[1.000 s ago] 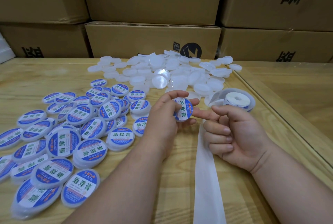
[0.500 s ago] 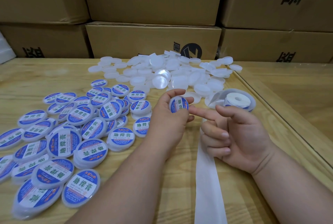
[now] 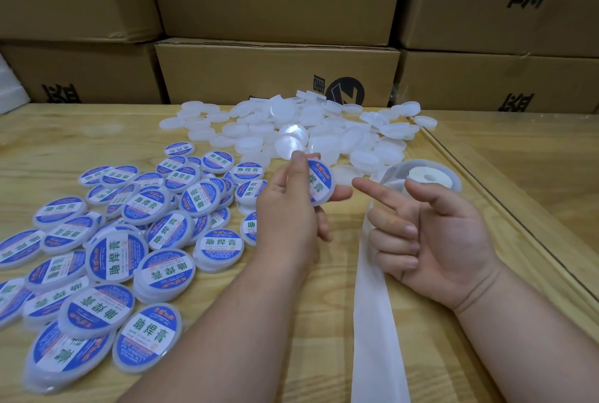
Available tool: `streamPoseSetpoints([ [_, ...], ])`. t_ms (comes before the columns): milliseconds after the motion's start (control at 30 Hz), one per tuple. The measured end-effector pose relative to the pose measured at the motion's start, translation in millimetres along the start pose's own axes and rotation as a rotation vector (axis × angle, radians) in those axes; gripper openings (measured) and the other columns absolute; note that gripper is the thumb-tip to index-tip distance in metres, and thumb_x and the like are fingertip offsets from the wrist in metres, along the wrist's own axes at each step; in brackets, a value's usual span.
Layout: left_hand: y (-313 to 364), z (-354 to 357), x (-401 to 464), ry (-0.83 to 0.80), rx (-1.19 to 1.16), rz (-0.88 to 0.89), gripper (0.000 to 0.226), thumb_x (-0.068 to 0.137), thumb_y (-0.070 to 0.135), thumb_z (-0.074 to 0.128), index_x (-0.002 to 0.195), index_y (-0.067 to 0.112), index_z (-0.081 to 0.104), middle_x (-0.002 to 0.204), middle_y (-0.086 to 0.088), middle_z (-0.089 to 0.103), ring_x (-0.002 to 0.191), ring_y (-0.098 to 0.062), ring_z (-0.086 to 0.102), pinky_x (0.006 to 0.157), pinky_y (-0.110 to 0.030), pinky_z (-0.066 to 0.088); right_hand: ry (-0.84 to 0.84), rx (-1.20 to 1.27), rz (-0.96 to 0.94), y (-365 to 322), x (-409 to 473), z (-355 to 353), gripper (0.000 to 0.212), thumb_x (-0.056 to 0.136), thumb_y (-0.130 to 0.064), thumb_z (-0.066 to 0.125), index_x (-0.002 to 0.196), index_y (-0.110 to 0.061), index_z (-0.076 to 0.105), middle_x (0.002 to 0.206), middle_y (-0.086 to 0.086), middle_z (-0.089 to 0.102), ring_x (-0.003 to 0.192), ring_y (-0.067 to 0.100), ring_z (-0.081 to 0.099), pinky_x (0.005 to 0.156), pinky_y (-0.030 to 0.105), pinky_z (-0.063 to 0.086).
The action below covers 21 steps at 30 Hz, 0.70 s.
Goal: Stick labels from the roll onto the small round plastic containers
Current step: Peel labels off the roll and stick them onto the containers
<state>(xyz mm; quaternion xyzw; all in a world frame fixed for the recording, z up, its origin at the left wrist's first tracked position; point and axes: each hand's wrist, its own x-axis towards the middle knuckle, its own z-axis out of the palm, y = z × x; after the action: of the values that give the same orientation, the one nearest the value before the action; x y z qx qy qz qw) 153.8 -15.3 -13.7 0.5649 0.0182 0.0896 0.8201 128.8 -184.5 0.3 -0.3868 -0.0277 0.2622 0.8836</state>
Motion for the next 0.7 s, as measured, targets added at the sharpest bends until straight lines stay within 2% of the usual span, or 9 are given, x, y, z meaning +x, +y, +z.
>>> streamPoseSetpoints([
  [67, -1, 0, 0, 0.035, 0.000, 0.000, 0.043, 0.103, 0.059, 0.039, 0.090, 0.030, 0.068, 0.062, -0.005, 0.069, 0.032, -0.017, 0.035, 0.036, -0.022, 0.032, 0.003, 0.000, -0.002, 0, 0, -1, 0.074, 0.080, -0.036, 0.057, 0.148, -0.011, 0.047, 0.058, -0.002, 0.028, 0.049, 0.011, 0.016, 0.040, 0.023, 0.016],
  [133, -2, 1, 1, 0.053, -0.008, -0.001, 0.042, 0.104, 0.054, 0.039, 0.090, 0.023, 0.064, 0.059, -0.004, 0.065, 0.035, -0.015, 0.035, 0.037, -0.022, 0.031, 0.006, 0.002, -0.004, 0, 0, 0, 0.074, 0.079, -0.036, 0.058, 0.148, -0.011, 0.048, 0.059, -0.002, 0.028, 0.049, 0.011, 0.016, 0.039, 0.023, 0.018],
  [200, -2, 1, 2, 0.050, -0.020, 0.009, 0.030, 0.105, 0.046, 0.046, 0.096, 0.022, 0.062, 0.069, -0.003, 0.072, 0.040, -0.013, 0.042, 0.039, -0.022, 0.035, 0.008, 0.004, -0.010, 0, 0, 0, 0.075, 0.079, -0.036, 0.059, 0.148, -0.011, 0.048, 0.059, -0.002, 0.027, 0.049, 0.011, 0.016, 0.038, 0.023, 0.019],
  [300, 2, 0, 3, 0.025, -0.190, -0.036, 0.010, 0.101, 0.030, 0.061, 0.107, 0.023, 0.063, 0.098, -0.001, 0.079, 0.053, -0.009, 0.057, 0.046, -0.020, 0.045, 0.016, 0.006, -0.020, 0, 0, -1, 0.074, 0.077, -0.035, 0.061, 0.146, -0.011, 0.050, 0.060, -0.002, 0.027, 0.048, 0.011, 0.017, 0.038, 0.023, 0.020],
  [400, 5, -3, 5, 0.035, -0.411, -0.107, 0.013, 0.096, 0.014, 0.068, 0.107, 0.018, 0.063, 0.111, 0.002, 0.077, 0.062, -0.005, 0.062, 0.055, -0.018, 0.049, 0.027, -0.002, -0.024, 0, 0, -2, 0.070, 0.076, -0.034, 0.063, 0.142, -0.011, 0.056, 0.060, -0.002, 0.027, 0.049, 0.011, 0.017, 0.038, 0.022, 0.019],
  [500, 8, -5, 7, 0.072, -0.563, -0.142, 0.025, 0.095, 0.005, 0.066, 0.116, 0.017, 0.060, 0.112, 0.001, 0.077, 0.069, -0.006, 0.067, 0.057, -0.018, 0.048, 0.031, 0.000, -0.022, 0, 1, -2, 0.073, 0.071, -0.034, 0.068, 0.140, -0.012, 0.059, 0.060, -0.002, 0.026, 0.049, 0.011, 0.016, 0.037, 0.023, 0.020],
  [600, 12, -6, 10, 0.134, -0.707, -0.186, 0.036, 0.098, -0.004, 0.055, 0.132, 0.006, 0.053, 0.106, 0.001, 0.078, 0.079, -0.010, 0.074, 0.056, -0.019, 0.050, 0.036, 0.005, -0.019, 0, 1, -2, 0.073, 0.071, -0.034, 0.068, 0.140, -0.011, 0.059, 0.060, -0.003, 0.026, 0.049, 0.011, 0.017, 0.037, 0.023, 0.020],
  [700, 16, -9, 12, 0.178, -0.786, -0.208, 0.033, 0.100, -0.009, 0.044, 0.129, 0.003, 0.055, 0.109, -0.001, 0.078, 0.089, -0.014, 0.076, 0.059, -0.021, 0.055, 0.040, 0.007, -0.024, 0, 1, -2, 0.070, 0.072, -0.034, 0.067, 0.138, -0.013, 0.060, 0.060, -0.003, 0.026, 0.048, 0.010, 0.017, 0.037, 0.023, 0.020],
])
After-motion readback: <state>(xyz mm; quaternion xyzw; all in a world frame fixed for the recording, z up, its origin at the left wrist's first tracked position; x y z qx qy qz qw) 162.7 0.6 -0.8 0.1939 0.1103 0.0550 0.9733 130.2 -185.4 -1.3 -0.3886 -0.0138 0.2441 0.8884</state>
